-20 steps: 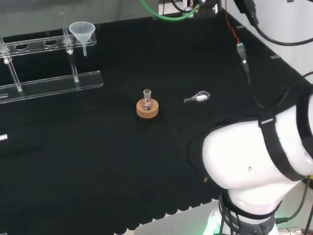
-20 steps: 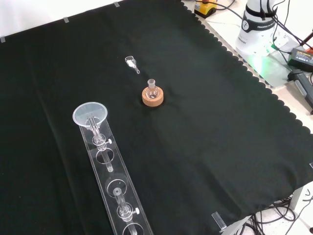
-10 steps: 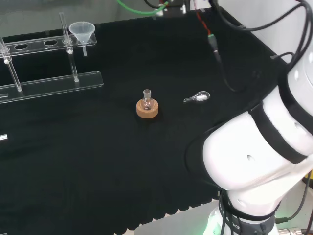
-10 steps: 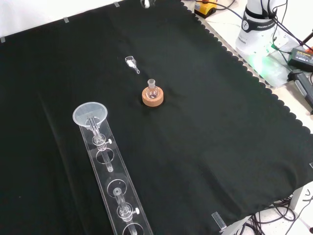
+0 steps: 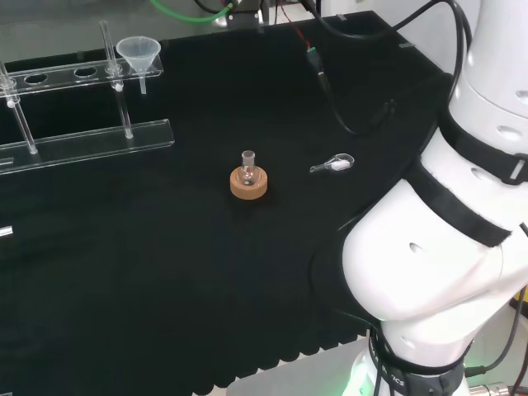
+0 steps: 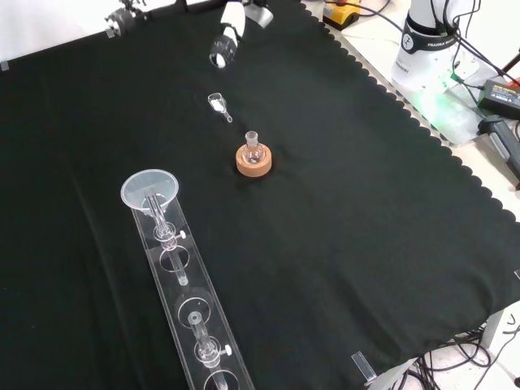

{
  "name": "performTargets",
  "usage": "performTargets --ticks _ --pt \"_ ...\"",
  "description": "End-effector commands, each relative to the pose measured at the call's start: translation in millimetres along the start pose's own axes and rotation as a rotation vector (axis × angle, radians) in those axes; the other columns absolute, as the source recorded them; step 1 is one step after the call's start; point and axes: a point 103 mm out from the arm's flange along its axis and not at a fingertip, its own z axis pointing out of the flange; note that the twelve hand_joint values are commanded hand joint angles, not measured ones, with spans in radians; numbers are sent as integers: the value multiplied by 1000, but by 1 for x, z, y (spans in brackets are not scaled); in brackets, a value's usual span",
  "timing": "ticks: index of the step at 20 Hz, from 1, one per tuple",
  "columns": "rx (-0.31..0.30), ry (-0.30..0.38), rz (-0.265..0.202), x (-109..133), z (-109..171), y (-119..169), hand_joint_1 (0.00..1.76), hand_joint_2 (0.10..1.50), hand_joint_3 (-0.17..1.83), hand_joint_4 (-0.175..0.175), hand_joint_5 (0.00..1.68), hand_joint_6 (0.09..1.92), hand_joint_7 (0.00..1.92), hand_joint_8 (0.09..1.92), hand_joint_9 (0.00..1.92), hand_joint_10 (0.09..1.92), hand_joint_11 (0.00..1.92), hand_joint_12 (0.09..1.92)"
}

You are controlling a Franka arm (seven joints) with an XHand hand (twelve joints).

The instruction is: Pick up the funnel from the transparent funnel stand.

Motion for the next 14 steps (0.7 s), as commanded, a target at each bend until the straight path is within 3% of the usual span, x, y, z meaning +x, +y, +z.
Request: performTargets --ticks 1,3,14 --pt "47 -9 -59 31 39 20 198 790 62 2 0 87 0 87 0 87 0 187" --pt "29 -8 -84 37 48 24 195 788 59 -1 0 87 0 87 0 87 0 178" --pt "192 -47 -64 50 110 77 197 769 36 7 0 87 0 87 0 87 0 87"
